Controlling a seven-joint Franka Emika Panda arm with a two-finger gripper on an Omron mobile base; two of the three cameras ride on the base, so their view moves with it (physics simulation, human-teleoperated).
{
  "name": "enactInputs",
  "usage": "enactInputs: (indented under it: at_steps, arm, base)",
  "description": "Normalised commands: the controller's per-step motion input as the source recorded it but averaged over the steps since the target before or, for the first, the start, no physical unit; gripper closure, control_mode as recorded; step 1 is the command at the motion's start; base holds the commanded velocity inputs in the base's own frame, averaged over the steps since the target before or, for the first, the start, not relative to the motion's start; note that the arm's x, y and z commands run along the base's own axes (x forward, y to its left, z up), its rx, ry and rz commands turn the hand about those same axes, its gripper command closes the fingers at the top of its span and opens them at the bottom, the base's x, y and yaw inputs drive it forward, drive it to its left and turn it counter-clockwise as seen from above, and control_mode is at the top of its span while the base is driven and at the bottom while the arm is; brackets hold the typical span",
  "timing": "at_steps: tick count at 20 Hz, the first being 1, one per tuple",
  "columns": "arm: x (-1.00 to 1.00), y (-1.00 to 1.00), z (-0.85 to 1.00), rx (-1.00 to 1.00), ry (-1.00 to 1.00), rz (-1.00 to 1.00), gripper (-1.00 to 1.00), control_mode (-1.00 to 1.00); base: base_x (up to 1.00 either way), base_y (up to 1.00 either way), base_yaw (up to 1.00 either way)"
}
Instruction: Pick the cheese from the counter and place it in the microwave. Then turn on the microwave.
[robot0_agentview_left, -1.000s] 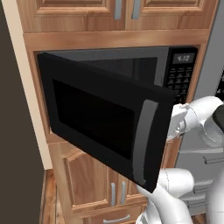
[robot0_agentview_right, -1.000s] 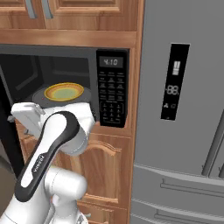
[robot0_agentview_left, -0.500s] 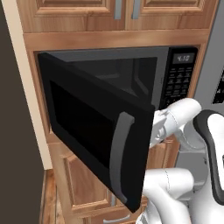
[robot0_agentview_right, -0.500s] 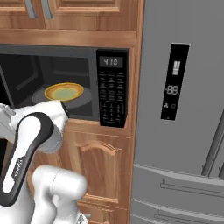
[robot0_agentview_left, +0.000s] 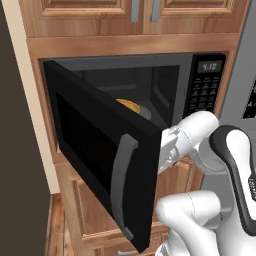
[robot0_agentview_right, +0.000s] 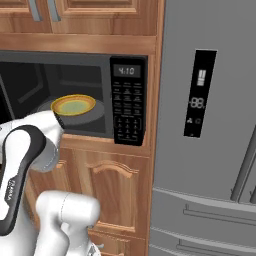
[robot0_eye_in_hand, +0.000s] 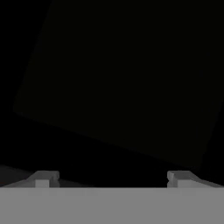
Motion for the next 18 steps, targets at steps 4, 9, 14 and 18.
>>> enactInputs:
  at_steps: [4, 9, 14, 18]
  arm:
    - [-0.3, 0.47, -0.16, 0.0, 0.0, 0.0, -1.0, -1.0]
    - [-0.13, 0.02, -0.01, 0.0, -0.01, -0.05, -1.0, -1.0]
    - [-0.17, -0.95, 0.17, 0.17, -0.01, -0.04, -1.0, -1.0]
    - [-0.09, -1.0, 0.04, 0.03, -0.07, -0.05, -1.0, -1.0]
  base:
    - [0.0, 0.0, 0.0]
    - [0.0, 0.0, 0.0]
    - [0.0, 0.0, 0.0]
    - [0.0, 0.0, 0.0]
